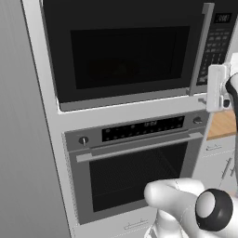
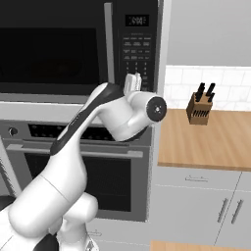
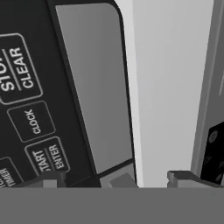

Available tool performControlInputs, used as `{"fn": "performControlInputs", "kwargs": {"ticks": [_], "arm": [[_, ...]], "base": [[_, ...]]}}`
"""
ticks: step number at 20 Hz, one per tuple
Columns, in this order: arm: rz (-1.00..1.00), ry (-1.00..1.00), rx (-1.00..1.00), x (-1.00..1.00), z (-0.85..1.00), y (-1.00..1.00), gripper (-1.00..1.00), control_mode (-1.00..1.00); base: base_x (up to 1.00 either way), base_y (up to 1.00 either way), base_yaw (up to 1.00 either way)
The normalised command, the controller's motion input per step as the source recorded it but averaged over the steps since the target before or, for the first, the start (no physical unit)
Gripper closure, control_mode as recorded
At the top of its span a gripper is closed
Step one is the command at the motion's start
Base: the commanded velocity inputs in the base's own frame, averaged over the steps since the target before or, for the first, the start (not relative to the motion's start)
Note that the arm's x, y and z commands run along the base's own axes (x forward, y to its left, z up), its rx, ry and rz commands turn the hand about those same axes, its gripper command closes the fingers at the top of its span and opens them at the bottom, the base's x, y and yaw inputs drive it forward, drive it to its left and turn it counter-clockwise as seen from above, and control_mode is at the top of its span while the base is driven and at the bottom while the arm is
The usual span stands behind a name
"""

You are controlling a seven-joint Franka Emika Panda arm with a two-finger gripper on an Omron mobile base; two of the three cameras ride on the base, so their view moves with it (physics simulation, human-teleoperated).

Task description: Pick the mushroom from the sink and place it in the bowl. Then pick the bowl and place it in the microwave. Then close the microwave door and press the start button.

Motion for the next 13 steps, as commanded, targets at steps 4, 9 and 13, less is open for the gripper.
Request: {"fn": "performControlInputs", "kwargs": {"ticks": [4, 9, 13], "arm": [[0.0, 0.0, 0.01, 0.24, -0.1, 0.0, -1.0, -1.0], [0.0, 0.0, 0.01, 0.18, -0.17, 0.0, -1.0, -1.0], [0.0, 0.0, 0.01, 0.09, -0.24, 0.0, -1.0, -1.0]], "base": [[0.0, 0.0, 0.0], [0.0, 0.0, 0.0], [0.0, 0.0, 0.0]]}}
